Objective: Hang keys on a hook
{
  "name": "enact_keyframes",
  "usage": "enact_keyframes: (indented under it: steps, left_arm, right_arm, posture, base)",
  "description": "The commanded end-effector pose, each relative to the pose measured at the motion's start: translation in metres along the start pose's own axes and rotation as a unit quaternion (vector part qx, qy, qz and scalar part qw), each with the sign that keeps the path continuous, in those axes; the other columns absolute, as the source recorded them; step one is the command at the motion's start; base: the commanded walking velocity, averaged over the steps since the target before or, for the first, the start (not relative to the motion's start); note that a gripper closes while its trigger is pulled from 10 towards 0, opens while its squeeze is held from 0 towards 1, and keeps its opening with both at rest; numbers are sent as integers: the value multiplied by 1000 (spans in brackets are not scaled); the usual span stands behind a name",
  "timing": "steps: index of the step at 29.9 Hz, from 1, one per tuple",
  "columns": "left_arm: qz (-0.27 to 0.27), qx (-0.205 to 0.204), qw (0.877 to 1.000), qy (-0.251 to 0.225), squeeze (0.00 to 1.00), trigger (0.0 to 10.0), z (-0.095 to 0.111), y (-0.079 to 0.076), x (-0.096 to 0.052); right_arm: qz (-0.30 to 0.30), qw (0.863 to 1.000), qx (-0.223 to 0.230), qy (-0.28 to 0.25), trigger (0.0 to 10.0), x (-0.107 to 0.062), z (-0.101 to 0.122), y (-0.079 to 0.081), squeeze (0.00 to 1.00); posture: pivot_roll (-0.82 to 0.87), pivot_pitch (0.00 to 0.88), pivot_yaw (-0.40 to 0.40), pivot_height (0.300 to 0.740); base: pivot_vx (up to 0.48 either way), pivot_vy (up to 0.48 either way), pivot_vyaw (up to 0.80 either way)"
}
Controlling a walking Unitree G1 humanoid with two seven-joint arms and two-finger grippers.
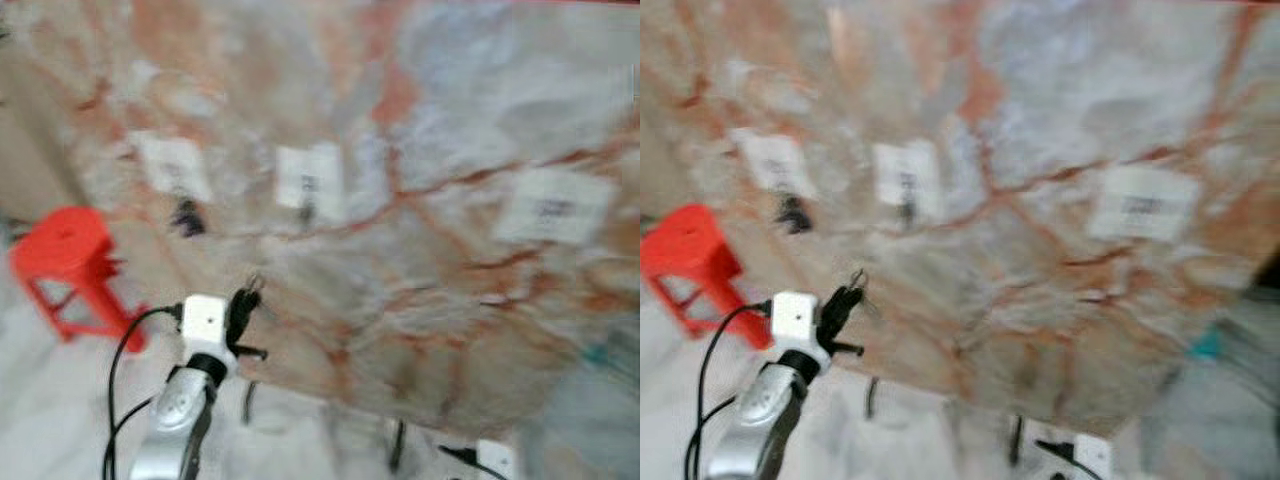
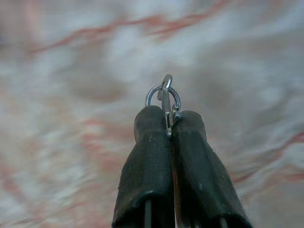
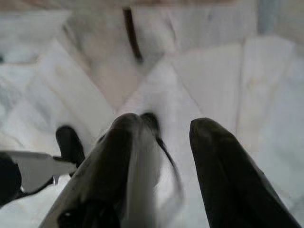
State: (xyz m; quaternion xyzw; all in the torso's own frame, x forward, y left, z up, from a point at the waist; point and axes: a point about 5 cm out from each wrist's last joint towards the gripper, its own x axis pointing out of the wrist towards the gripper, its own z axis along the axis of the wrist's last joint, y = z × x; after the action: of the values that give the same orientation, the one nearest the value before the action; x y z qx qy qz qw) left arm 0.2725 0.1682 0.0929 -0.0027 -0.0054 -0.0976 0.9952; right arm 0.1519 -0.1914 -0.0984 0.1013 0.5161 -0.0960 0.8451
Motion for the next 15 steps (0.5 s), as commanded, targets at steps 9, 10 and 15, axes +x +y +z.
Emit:
enact_keyframes:
  steps: [9, 10, 15]
  left_arm:
    - [-14, -2, 1000, -16, 0, 10000, 7, -6, 3]
    - [-14, -2, 1000, -16, 0, 10000, 7, -6, 3]
    - [-13, 0, 1000, -20, 0, 10000, 9, -5, 3]
  right_arm:
    - [-7, 1000, -5, 8, 10000, -1, -2, -7, 0]
    - [-7, 1000, -5, 8, 10000, -1, -2, -7, 0]
    - [-5, 1000, 2, 2, 10000, -1, -2, -6, 0]
  posture:
    - [31, 46, 49, 740]
    - [31, 46, 49, 740]
    - [32, 40, 51, 740]
  base:
    - [0, -305, -725]
    - [0, -304, -725]
    - [0, -121, -290]
